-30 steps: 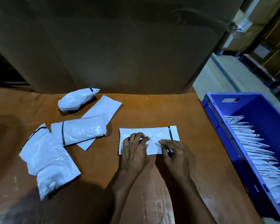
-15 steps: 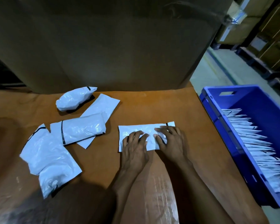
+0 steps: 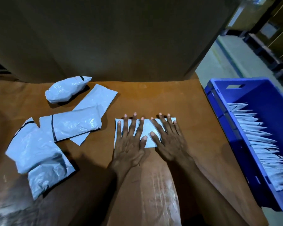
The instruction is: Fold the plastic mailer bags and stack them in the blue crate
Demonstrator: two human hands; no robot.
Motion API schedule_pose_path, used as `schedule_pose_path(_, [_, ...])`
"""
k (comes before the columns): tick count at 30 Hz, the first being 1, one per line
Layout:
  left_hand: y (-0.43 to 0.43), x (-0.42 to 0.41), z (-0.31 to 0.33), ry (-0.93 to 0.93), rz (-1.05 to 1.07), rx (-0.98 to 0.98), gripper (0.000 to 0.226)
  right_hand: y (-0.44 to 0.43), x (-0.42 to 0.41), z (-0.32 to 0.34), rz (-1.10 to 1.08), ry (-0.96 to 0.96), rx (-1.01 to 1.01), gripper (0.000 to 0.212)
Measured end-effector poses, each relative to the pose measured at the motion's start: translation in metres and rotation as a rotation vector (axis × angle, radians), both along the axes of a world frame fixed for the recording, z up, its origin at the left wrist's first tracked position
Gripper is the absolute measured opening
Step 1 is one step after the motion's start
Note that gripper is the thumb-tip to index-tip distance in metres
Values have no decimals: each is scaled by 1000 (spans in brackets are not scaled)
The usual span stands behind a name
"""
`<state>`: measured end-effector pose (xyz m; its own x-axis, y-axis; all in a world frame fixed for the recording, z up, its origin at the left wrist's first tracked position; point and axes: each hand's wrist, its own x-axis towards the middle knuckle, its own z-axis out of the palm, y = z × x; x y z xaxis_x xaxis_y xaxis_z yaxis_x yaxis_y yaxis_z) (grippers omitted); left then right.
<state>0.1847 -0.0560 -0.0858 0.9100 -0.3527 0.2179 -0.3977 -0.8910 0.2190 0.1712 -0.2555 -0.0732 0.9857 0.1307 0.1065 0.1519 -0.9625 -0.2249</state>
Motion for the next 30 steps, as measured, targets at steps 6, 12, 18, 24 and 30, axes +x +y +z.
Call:
schedule_pose_path(6, [-9,17,-3,27,44,32,68,2,14,-4,-44,-41,-10,61])
schedule_pose_path(12, [-11,27,-4,29,48,83,68,-1,23,0,-37,37,-26,65])
schedule_pose_path(18, [-7,2,-1,24,33,74,66,1,0,-1,-38,46,-60,66])
schedule_pose_path(24, [-9,4,1,24,39,93,69,-1,3,1,-32,86,-63,65])
schedule_pose_path(30, [-5,9,8,145,-20,73,73,-4,10,13,-8,279,7,66])
